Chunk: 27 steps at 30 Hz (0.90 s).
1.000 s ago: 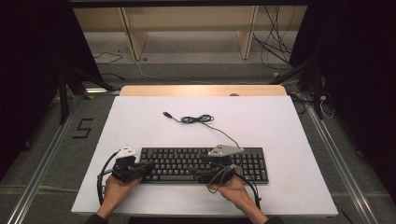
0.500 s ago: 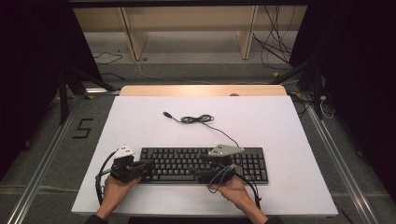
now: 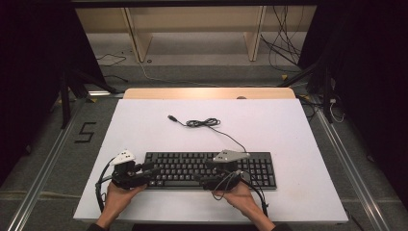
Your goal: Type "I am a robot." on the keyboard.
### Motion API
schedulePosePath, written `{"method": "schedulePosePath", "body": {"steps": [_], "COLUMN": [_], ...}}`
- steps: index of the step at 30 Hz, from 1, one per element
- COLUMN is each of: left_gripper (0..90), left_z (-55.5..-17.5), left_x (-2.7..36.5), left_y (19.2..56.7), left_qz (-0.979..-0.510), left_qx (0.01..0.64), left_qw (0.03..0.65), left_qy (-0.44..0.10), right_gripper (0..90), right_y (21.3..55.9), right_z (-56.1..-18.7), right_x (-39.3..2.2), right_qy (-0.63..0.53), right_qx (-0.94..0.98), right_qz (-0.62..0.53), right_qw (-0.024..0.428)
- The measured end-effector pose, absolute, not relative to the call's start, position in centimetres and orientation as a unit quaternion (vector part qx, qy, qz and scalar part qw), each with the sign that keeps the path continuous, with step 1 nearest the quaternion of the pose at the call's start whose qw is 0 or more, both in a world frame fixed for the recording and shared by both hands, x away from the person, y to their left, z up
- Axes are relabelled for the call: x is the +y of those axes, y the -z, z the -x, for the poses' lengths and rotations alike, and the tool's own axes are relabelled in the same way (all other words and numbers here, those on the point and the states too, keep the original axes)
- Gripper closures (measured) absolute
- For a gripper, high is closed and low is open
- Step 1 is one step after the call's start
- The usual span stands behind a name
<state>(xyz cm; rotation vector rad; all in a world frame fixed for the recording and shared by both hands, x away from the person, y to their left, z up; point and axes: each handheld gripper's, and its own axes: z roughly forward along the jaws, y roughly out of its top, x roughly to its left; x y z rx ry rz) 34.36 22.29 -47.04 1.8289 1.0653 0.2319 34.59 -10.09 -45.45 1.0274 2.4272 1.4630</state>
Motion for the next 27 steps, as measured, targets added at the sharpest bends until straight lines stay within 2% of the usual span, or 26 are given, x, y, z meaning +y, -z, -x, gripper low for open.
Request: {"method": "schedulePosePath", "body": {"steps": [2, 15, 23, 27], "left_gripper": [47.5, 35.9, 32.8, 32.7], "left_z": [-34.2, -33.8, -33.4, -33.3], "left_x": [22.3, 22.5, 22.7, 22.7], "left_y": [46.9, 46.5, 46.2, 46.1], "left_qz": [-0.751, -0.74, -0.729, -0.726], "left_qx": [0.435, 0.432, 0.427, 0.424], "left_qw": [0.488, 0.506, 0.524, 0.531], "left_qy": [-0.097, -0.102, -0.108, -0.11], "right_gripper": [33.2, 35.1, 36.6, 40.7], "right_y": [45.5, 45.9, 46.1, 46.2], "right_z": [-34.6, -34.4, -34.4, -34.3], "right_x": [-10.0, -9.3, -9.0, -8.8], "right_qy": [-0.484, -0.479, -0.476, -0.472], "right_qx": [0.804, 0.812, 0.815, 0.817], "right_qz": [-0.339, -0.329, -0.328, -0.326], "right_qw": [0.063, 0.057, 0.054, 0.052]}}
